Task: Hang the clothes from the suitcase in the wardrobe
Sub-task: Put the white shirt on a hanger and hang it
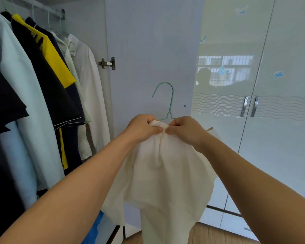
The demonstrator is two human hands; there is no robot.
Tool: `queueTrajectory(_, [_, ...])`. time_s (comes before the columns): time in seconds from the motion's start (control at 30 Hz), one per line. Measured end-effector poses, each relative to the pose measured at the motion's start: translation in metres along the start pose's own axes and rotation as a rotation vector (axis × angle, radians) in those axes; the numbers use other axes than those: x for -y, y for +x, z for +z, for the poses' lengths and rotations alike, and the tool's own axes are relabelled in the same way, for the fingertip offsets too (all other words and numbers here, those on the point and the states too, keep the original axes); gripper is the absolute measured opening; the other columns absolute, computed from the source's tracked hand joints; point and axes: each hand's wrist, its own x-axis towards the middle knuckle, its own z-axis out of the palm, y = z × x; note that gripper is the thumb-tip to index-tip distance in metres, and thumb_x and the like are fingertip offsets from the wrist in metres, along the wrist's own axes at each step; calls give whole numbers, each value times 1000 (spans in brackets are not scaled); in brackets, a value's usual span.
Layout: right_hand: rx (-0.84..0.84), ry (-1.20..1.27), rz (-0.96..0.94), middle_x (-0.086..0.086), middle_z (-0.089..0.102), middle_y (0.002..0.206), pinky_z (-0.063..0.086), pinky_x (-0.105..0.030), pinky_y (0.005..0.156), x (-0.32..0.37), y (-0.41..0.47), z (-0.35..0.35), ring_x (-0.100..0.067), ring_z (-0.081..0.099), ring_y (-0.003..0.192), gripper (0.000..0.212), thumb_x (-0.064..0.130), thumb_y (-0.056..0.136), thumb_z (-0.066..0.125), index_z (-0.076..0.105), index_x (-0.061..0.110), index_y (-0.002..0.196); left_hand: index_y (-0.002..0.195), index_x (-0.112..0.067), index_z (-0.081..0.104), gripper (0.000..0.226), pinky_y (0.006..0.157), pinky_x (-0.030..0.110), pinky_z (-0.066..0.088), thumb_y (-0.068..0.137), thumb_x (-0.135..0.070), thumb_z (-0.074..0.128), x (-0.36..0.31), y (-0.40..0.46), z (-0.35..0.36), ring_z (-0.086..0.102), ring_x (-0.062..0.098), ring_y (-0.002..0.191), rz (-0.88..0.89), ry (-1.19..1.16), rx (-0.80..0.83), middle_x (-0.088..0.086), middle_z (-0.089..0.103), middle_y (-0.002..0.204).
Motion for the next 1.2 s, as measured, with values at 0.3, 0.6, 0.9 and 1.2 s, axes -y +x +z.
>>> queueTrajectory(0.3, [136, 227, 29, -5, 69, 76, 53, -30, 66, -14, -6, -2, -17, 63, 69, 19, 25, 85, 71, 71, 5, 85, 80, -15, 54, 12, 55, 24, 31, 90, -19, 61, 0, -1, 11, 46, 10, 67, 22, 129, -57, -5, 52, 75])
queueTrajectory(0.6, [-72, 21, -108, 2, 60, 70, 44, -27, 64, -7, -4, 11, -13, 54, 65, 21, 31, 86, 68, 63, 16, 72, 74, -16, 55, 19, 58, 22, 33, 93, -19, 59, 2, -3, 9, 47, 9, 67, -27, -88, 4, -7, 52, 72])
queueTrajectory(0.9, [-41, 264, -25, -7, 71, 80, 56, -30, 71, -8, -1, 10, -17, 64, 71, 3, 10, 83, 71, 69, 11, 81, 78, -16, 67, 11, 74, 24, 48, 81, -8, 74, 11, -8, 0, 61, 13, 77, -18, -248, 31, 2, 66, 80])
queueTrajectory(1.2, [98, 257, 20, -2, 59, 72, 45, -16, 53, -10, 3, 6, -7, 55, 58, 10, 6, 94, 57, 60, 8, 84, 83, -23, 69, 8, 70, 21, 47, 82, -17, 74, 11, -8, 19, 60, 10, 79, 61, -96, -175, -7, 67, 86])
